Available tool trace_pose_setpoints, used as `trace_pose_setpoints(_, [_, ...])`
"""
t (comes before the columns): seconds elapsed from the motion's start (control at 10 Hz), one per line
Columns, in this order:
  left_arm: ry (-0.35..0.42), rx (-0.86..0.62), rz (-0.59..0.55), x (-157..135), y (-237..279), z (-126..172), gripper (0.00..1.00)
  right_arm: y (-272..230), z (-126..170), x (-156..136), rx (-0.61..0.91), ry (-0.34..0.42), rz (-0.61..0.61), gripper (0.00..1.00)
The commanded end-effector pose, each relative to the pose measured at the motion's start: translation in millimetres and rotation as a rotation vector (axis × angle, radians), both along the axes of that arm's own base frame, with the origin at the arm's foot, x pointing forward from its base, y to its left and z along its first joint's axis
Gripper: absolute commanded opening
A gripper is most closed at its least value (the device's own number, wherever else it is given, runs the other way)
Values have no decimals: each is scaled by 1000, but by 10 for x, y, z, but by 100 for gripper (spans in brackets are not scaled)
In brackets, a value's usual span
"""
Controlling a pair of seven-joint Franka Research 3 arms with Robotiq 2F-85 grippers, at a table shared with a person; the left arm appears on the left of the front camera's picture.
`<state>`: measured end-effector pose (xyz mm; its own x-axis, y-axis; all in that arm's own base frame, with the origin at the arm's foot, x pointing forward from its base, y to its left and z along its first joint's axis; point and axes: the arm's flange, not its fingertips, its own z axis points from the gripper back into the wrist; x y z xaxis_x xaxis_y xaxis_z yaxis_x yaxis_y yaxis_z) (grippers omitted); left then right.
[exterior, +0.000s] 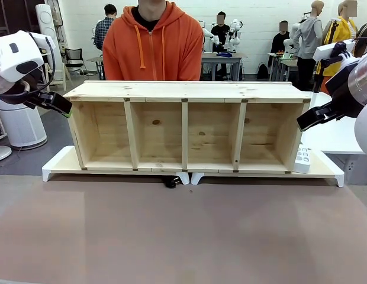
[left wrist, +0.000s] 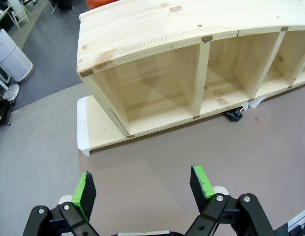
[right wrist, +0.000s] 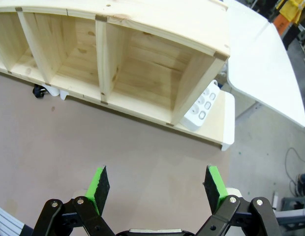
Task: Perform cable management.
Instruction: When the cord part of the Power Cable appears at the lower middle area of the table and stops, grasp the cord part of the Power Cable.
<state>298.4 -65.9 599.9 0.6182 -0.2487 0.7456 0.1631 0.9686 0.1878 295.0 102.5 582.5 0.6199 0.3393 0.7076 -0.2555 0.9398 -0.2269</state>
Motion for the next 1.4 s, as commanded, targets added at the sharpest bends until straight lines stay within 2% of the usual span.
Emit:
trace_pose_setpoints(0.0, [-1, 2, -1, 17, -13, -11, 100, 8, -1, -1, -3, 0, 1, 100])
trace_pose_setpoints(1.3, [-1, 2, -1, 17, -13, -11, 100, 8, -1, -1, -3, 0, 1, 100])
